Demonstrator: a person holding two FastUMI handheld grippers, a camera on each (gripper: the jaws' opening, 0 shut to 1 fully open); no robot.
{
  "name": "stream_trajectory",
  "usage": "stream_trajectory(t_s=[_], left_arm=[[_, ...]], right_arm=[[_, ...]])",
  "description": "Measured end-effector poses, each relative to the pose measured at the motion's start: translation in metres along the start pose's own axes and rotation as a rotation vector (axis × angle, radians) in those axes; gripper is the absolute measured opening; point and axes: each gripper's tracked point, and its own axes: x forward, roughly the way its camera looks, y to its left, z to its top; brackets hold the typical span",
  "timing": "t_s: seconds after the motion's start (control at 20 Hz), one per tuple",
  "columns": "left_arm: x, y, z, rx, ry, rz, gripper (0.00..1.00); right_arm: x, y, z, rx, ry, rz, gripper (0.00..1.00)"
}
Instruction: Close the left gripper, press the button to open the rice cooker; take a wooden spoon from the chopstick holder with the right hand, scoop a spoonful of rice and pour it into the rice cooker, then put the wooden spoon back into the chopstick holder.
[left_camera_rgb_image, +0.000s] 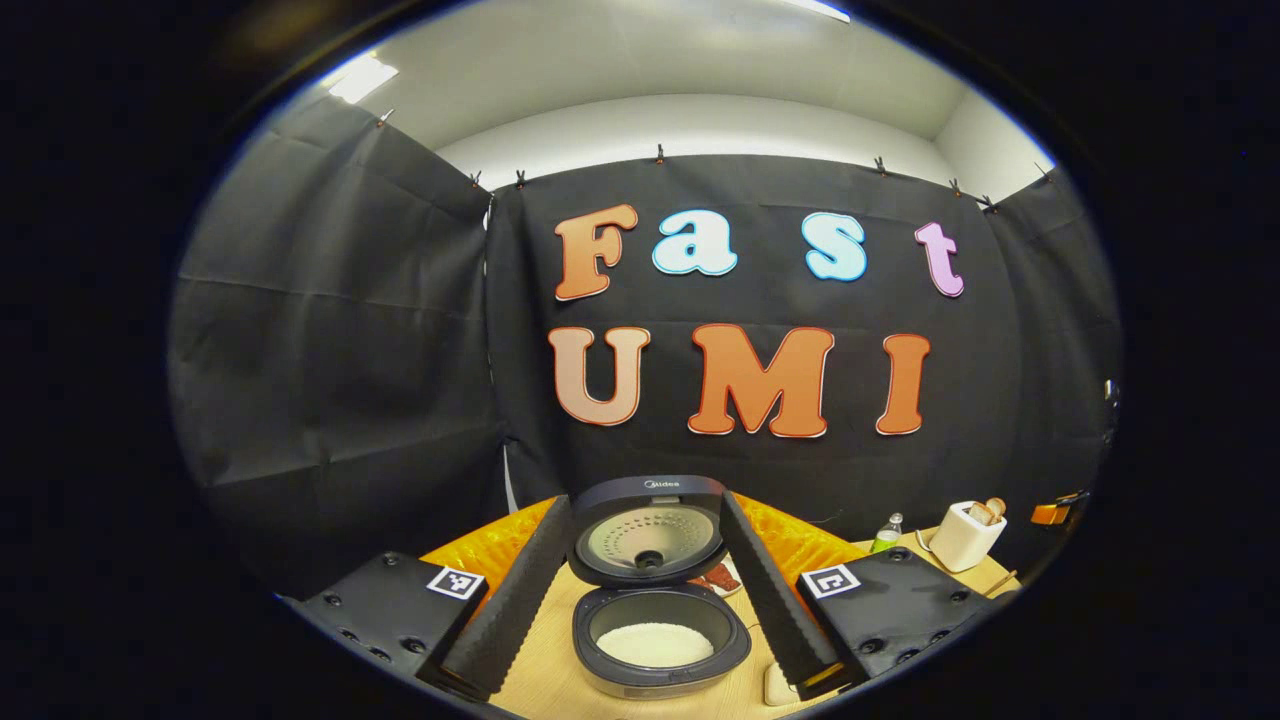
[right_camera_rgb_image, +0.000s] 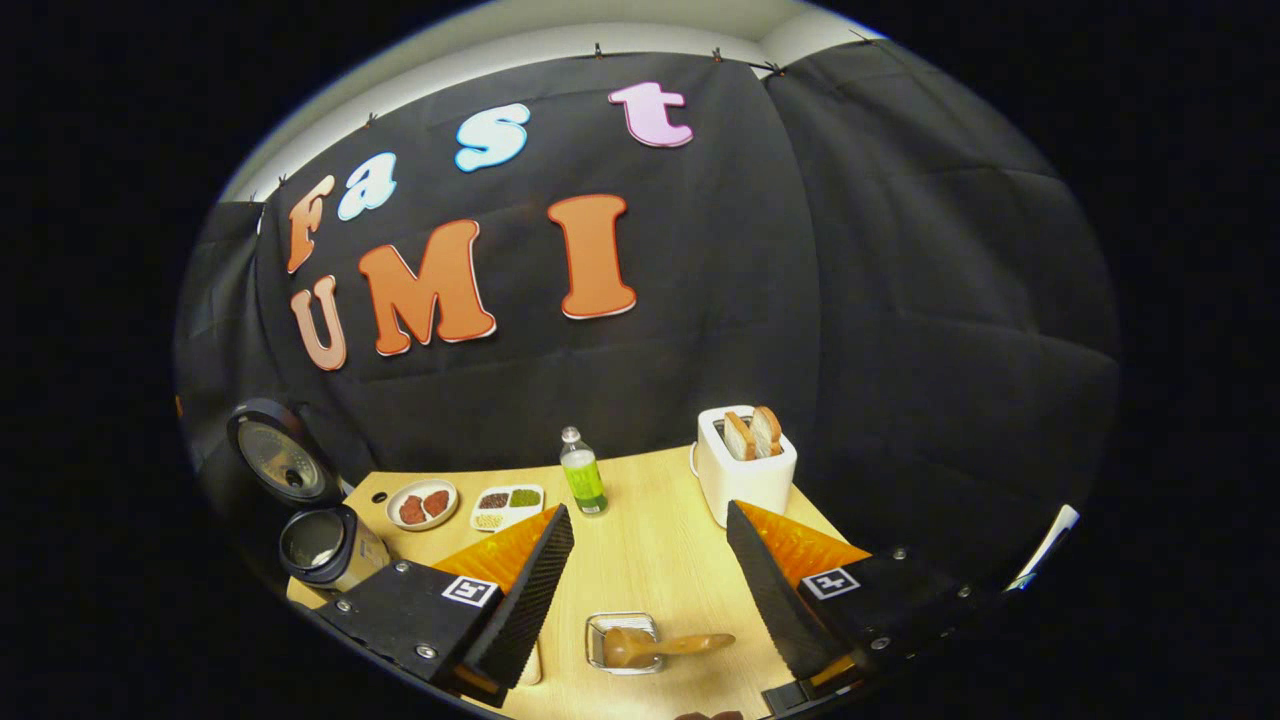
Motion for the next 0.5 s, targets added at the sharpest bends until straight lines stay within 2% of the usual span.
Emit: stream_trajectory(t_s=[0.1, 0.25, 0.5], left_arm=[[0.004, 0.002, 0.005, -0.04, 0.005, 0.005, 0.98], [0.016, 0.011, 0.021, -0.073, -0.014, 0.029, 0.98], [0.059, 0.009, 0.048, -0.041, -0.01, 0.035, 0.97]], right_arm=[[-0.003, 0.009, 0.013, -0.03, -0.013, -0.007, 0.95], [-0.009, 0.027, 0.023, -0.034, -0.025, 0.023, 0.95], [-0.018, 0.034, 0.03, -0.042, -0.023, 0.019, 0.95]])
